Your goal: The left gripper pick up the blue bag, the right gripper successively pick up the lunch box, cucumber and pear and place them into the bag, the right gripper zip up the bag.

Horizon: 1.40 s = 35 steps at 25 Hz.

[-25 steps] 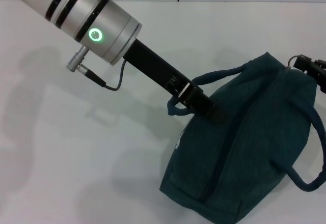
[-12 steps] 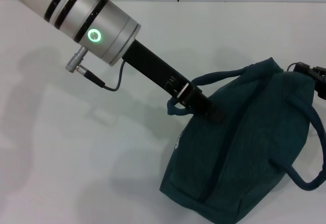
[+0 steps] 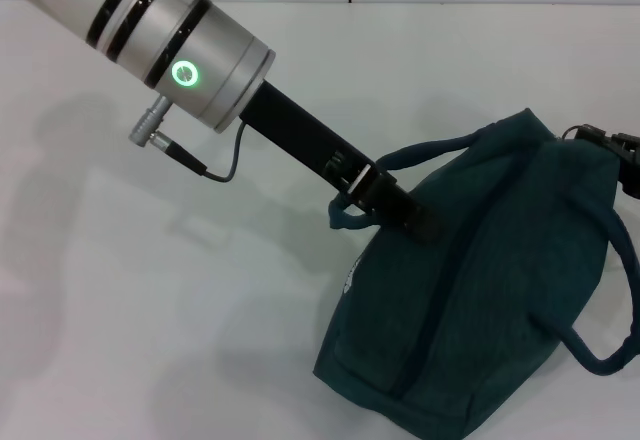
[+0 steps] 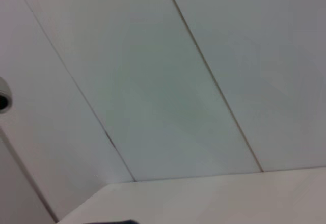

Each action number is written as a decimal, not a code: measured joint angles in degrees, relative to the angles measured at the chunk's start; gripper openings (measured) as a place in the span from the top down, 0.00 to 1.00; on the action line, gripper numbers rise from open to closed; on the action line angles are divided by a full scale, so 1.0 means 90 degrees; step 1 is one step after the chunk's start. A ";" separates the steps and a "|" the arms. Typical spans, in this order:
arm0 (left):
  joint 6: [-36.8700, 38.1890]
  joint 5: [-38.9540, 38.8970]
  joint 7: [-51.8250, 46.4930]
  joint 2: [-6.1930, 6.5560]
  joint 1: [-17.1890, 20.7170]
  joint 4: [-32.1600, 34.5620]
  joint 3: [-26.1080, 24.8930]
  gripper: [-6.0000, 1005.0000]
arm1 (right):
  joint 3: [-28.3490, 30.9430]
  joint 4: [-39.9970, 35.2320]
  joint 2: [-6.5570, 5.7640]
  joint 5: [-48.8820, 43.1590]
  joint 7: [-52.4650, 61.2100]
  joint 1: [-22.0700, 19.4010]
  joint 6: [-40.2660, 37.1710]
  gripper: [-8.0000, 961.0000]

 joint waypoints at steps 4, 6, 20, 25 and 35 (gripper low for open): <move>-0.0029 -0.0077 0.0042 -0.0044 0.0012 -0.0001 -0.0053 0.85 | 0.0010 0.0005 -0.0017 -0.0014 0.0050 -0.0003 -0.0161 0.93; -0.0068 -0.0211 0.0106 -0.0047 0.0034 -0.0001 -0.0057 0.85 | 0.0037 0.0005 -0.0024 0.0000 0.0053 -0.0023 -0.0235 0.93; -0.0558 -0.1353 0.1725 0.0000 0.0827 0.0096 -0.1235 0.61 | 0.0951 -0.0001 0.0026 0.0158 -0.0608 -0.0196 -0.1190 0.62; -0.0920 -0.1781 0.3338 -0.0081 0.1363 -0.0009 -0.1474 0.38 | 0.1092 -0.0045 0.0055 0.0158 -0.1212 -0.0096 -0.1980 0.51; -0.0444 -0.2539 0.6159 -0.0120 0.1868 -0.1129 -0.1427 0.37 | -0.0462 -0.0331 -0.0263 -0.0103 -0.0906 0.0702 -0.2766 0.22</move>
